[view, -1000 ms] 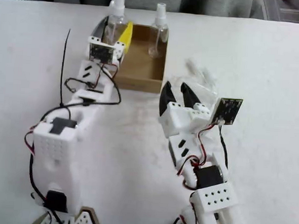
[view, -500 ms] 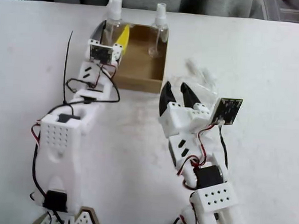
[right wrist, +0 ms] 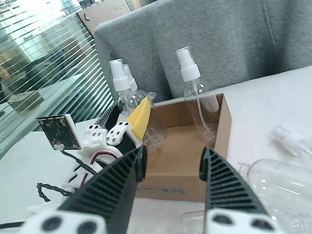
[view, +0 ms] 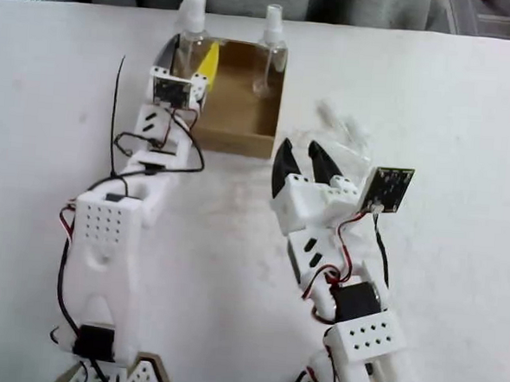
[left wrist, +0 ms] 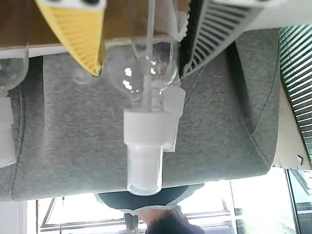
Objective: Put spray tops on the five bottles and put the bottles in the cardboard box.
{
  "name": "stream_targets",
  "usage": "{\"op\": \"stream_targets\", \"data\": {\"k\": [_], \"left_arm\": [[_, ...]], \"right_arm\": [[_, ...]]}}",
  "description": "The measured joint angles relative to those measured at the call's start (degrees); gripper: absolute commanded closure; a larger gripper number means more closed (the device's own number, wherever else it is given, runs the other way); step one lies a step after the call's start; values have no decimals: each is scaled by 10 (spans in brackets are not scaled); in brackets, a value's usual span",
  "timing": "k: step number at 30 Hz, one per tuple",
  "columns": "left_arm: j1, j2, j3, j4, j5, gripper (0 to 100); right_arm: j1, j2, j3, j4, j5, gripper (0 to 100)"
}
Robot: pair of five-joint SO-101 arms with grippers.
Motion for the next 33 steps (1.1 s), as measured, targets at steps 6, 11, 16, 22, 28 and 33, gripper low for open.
{"op": "stream_targets", "data": {"k": [6, 11, 16, 22, 28, 33], "left_arm": [[0, 6, 0, -5, 0, 955], [-2, 7, 0, -5, 0, 955], [-2, 7, 0, -5, 0, 955], [-2, 7, 1, -7, 0, 946], [-6, 6, 12, -6, 0, 776], [-6, 6, 18, -6, 0, 778]], "right_arm": [[-1, 0, 0, 0, 0, 840], [-1, 0, 0, 0, 0, 840], [-1, 0, 0, 0, 0, 840], [-1, 0, 0, 0, 0, 840], [-1, 0, 0, 0, 0, 840], [0, 0, 0, 0, 0, 840]]}}
